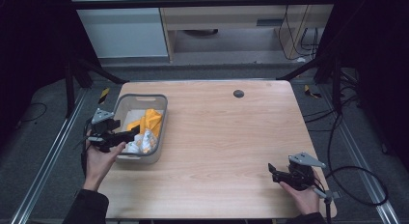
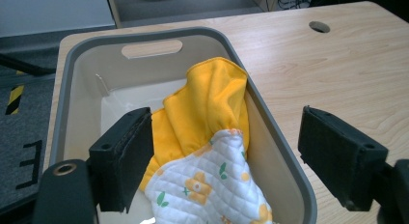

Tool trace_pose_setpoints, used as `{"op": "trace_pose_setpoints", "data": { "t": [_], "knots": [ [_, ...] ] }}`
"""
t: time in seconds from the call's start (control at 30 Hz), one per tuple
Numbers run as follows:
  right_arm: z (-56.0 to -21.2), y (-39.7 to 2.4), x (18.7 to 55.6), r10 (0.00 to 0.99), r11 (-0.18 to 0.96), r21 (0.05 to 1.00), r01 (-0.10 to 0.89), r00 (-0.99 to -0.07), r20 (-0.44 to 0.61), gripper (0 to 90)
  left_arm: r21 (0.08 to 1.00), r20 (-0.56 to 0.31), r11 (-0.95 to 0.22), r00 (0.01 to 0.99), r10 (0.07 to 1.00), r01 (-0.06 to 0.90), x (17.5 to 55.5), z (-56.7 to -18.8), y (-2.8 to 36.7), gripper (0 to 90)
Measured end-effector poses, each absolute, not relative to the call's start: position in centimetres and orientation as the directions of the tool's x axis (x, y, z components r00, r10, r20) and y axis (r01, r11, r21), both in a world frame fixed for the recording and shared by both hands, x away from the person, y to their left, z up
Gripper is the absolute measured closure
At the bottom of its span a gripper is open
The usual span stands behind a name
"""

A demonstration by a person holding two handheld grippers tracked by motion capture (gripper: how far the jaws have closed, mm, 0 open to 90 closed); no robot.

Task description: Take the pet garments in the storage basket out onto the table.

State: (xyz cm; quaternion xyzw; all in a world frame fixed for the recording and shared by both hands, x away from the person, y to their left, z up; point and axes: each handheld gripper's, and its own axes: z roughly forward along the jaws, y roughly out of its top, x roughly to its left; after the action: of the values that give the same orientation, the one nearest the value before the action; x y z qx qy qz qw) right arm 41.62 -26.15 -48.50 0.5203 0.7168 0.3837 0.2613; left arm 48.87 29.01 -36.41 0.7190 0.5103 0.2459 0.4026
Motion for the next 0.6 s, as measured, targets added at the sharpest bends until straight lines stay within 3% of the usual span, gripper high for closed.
{"op": "trace_pose_setpoints", "data": {
  "t": [0.6],
  "knots": [
    [-48.6,-26.0,41.7,0.945,0.173,0.815,0.553,-0.326,0.020,15.5,0.743,-0.044,-0.223,0.379,0.924,0.631,51.1,-37.8,28.1,19.8]
  ]
}}
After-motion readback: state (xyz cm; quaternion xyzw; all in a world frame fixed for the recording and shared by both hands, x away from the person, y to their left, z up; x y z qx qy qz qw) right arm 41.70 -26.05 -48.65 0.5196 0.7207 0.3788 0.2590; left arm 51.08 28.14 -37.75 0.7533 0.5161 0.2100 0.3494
